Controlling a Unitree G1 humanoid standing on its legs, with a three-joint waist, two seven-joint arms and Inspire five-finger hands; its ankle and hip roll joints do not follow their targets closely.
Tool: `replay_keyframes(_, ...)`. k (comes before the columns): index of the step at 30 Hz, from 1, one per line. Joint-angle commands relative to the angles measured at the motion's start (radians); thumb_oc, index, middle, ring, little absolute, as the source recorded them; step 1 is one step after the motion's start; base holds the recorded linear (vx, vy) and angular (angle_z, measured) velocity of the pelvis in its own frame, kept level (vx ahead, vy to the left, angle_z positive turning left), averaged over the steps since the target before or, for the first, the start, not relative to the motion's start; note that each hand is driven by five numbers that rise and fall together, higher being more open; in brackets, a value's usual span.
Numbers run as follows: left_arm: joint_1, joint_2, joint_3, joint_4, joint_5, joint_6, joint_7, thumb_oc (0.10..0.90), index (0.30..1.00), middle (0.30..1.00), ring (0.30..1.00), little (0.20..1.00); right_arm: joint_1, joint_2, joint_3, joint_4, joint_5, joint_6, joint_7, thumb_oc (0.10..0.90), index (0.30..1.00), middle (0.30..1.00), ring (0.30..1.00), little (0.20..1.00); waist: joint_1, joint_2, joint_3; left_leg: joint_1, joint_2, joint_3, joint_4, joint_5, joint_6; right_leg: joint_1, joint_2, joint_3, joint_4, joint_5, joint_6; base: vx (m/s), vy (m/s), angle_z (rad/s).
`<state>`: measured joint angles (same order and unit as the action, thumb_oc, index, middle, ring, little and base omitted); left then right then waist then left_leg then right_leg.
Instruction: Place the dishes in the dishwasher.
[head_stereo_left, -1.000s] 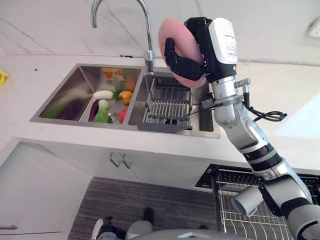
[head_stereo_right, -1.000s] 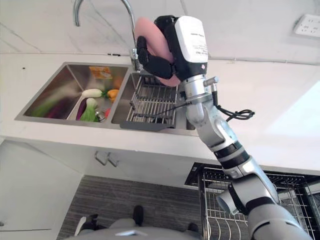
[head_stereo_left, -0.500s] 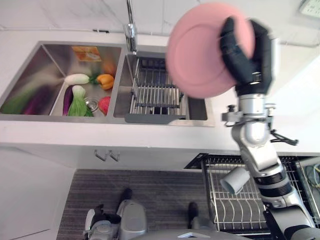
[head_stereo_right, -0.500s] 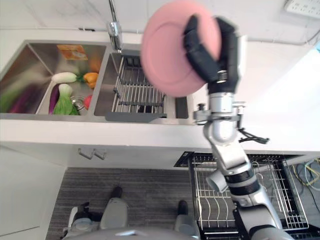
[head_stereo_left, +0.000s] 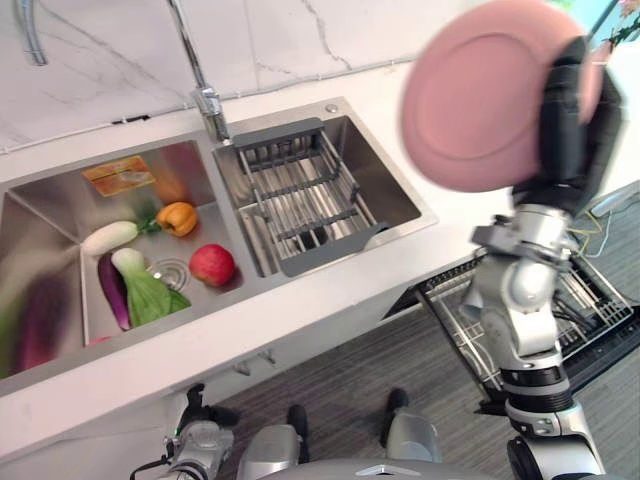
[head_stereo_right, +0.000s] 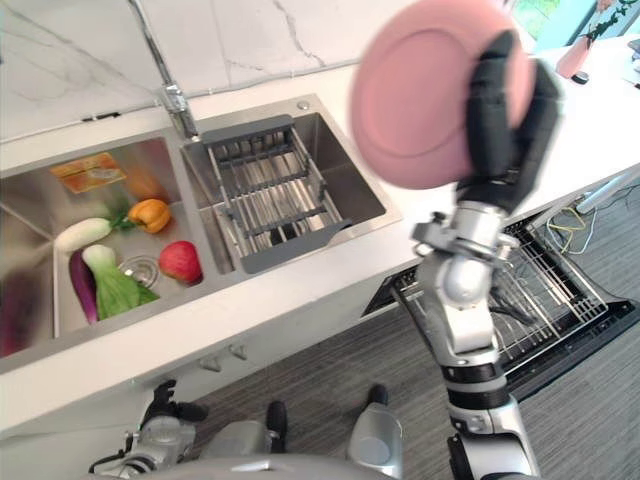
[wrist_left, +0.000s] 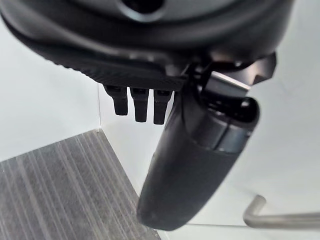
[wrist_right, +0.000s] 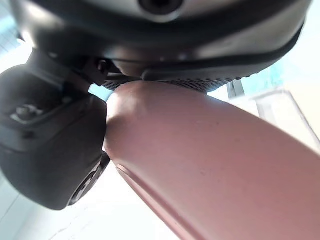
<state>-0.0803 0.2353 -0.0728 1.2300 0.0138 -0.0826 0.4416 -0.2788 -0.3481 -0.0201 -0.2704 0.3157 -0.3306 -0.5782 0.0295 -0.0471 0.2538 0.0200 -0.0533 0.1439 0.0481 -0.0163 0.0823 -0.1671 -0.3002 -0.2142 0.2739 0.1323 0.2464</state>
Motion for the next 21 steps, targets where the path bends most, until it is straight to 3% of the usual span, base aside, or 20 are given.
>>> replay_keyframes(1, 0.038, 0.081, 0.037, -0.001, 0.071, 0.018, -0.007, 0.800, 0.900, 0.900, 0.900, 0.900, -0.095, -0.069, -0.117, -0.065, -0.119, -0.061, -0.016, 0.400, 0.300, 0.300, 0.300, 0.300, -0.036, -0.044, -0.084, 0.070, 0.104, -0.044, -0.134, -0.012, -0.147, 0.022, 0.065, 0.131, -0.218, 0.135, 0.001, 0.03, 0.075, -0.87)
replay_keyframes(2, 0.038, 0.081, 0.037, -0.001, 0.071, 0.018, -0.007, 0.800, 0.900, 0.900, 0.900, 0.900, -0.095, -0.069, -0.117, -0.065, -0.119, -0.061, -0.016, 0.400, 0.300, 0.300, 0.300, 0.300, -0.036, -0.044, -0.084, 0.070, 0.104, -0.044, -0.134, -0.012, -0.147, 0.022, 0.065, 0.131, -0.218, 0.135, 0.001, -0.10, 0.145, -0.75)
replay_keyframes(3, 0.002, 0.061, -0.022, 0.003, 0.111, 0.020, -0.025, 0.800, 0.900, 0.900, 0.900, 0.900, -0.050, -0.085, -0.183, -0.031, -0.178, -0.040, -0.060, 0.400, 0.300, 0.300, 0.300, 0.300, -0.085, -0.034, -0.094, 0.055, 0.115, -0.029, -0.135, -0.003, -0.137, 0.055, 0.087, 0.319, -0.152, 0.038, -0.013, -0.17, 0.067, 0.34)
replay_keyframes(7, 0.016, 0.050, -0.031, -0.021, 0.117, 0.014, -0.035, 0.800, 0.900, 0.900, 0.900, 0.900, -0.039, -0.112, -0.172, 0.011, -0.234, 0.004, -0.053, 0.400, 0.300, 0.300, 0.300, 0.300, -0.060, -0.037, -0.110, 0.040, 0.116, 0.016, -0.132, 0.006, -0.130, 0.113, 0.083, 0.264, -0.131, -0.022, -0.019, -0.11, 0.008, -0.26)
replay_keyframes(8, 0.022, 0.041, -0.026, -0.028, 0.099, 0.010, -0.038, 0.800, 0.900, 0.900, 0.900, 0.900, -0.042, -0.130, -0.162, 0.030, -0.282, 0.042, -0.057, 0.400, 0.300, 0.300, 0.300, 0.300, -0.050, -0.054, -0.118, 0.032, 0.117, 0.052, -0.130, 0.007, -0.137, 0.126, 0.057, 0.232, -0.184, -0.021, -0.008, -0.03, -0.079, -0.85)
replay_keyframes(13, 0.041, 0.025, -0.006, -0.018, 0.085, 0.007, -0.040, 0.800, 0.900, 0.900, 0.900, 0.900, -0.066, -0.219, -0.144, 0.155, -0.391, 0.126, -0.039, 0.400, 0.300, 0.300, 0.300, 0.300, -0.020, -0.061, -0.122, 0.036, 0.172, 0.102, -0.119, 0.015, -0.165, 0.146, 0.067, 0.243, -0.313, -0.040, -0.007, 0.01, -0.214, -0.73)
replay_keyframes(16, 0.054, 0.017, -0.011, -0.013, 0.084, 0.002, -0.053, 0.800, 0.900, 0.900, 0.900, 0.900, -0.074, -0.265, -0.128, 0.220, -0.422, 0.150, -0.013, 0.400, 0.300, 0.300, 0.300, 0.300, -0.013, -0.048, -0.113, 0.037, 0.198, 0.092, -0.117, 0.030, -0.185, 0.161, 0.084, 0.231, -0.329, -0.061, -0.024, 0.04, -0.172, -0.37)
replay_keyframes(21, 0.062, 0.012, -0.043, -0.025, 0.093, -0.012, -0.069, 0.800, 0.900, 0.900, 0.900, 0.900, -0.122, -0.381, -0.076, 0.319, -0.544, 0.197, 0.012, 0.400, 0.300, 0.300, 0.300, 0.300, -0.012, -0.003, -0.074, 0.000, 0.232, 0.053, -0.118, 0.066, -0.214, 0.163, 0.111, 0.196, -0.347, -0.077, -0.040, -0.05, -0.122, 0.12)
